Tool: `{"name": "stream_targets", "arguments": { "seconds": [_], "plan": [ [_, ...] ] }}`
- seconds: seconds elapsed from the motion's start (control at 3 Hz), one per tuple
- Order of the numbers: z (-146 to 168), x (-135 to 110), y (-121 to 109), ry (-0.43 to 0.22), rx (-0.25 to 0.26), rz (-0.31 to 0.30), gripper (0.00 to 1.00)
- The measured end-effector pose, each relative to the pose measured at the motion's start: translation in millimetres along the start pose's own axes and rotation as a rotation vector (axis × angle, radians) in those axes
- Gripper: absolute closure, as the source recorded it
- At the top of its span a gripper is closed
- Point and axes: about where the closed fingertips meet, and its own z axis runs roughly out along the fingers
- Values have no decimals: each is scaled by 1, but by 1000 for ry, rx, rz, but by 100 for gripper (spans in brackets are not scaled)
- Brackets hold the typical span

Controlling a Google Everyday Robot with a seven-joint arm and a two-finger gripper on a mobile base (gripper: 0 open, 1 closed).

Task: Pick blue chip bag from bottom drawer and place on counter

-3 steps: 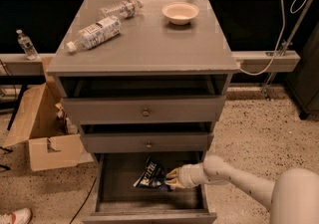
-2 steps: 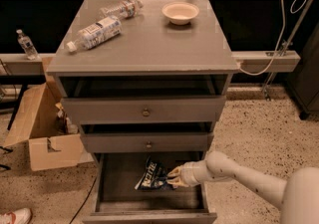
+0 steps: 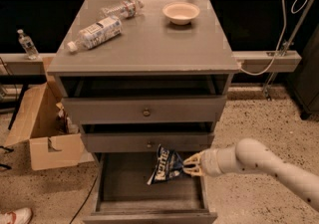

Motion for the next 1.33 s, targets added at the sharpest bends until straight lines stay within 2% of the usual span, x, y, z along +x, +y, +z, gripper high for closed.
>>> {"name": "stream_targets", "arguments": {
  "seconds": [0.33,0.67,1.0,1.33],
  "plan": [
    [-56,-35,-20,-2,61,-61,100],
    [-62,-36,-22,3,69,-65,100],
    [-77,-51,-30,15,70,-86,100],
    [-130,-96,-56,26,118,-124,100]
  ]
}}
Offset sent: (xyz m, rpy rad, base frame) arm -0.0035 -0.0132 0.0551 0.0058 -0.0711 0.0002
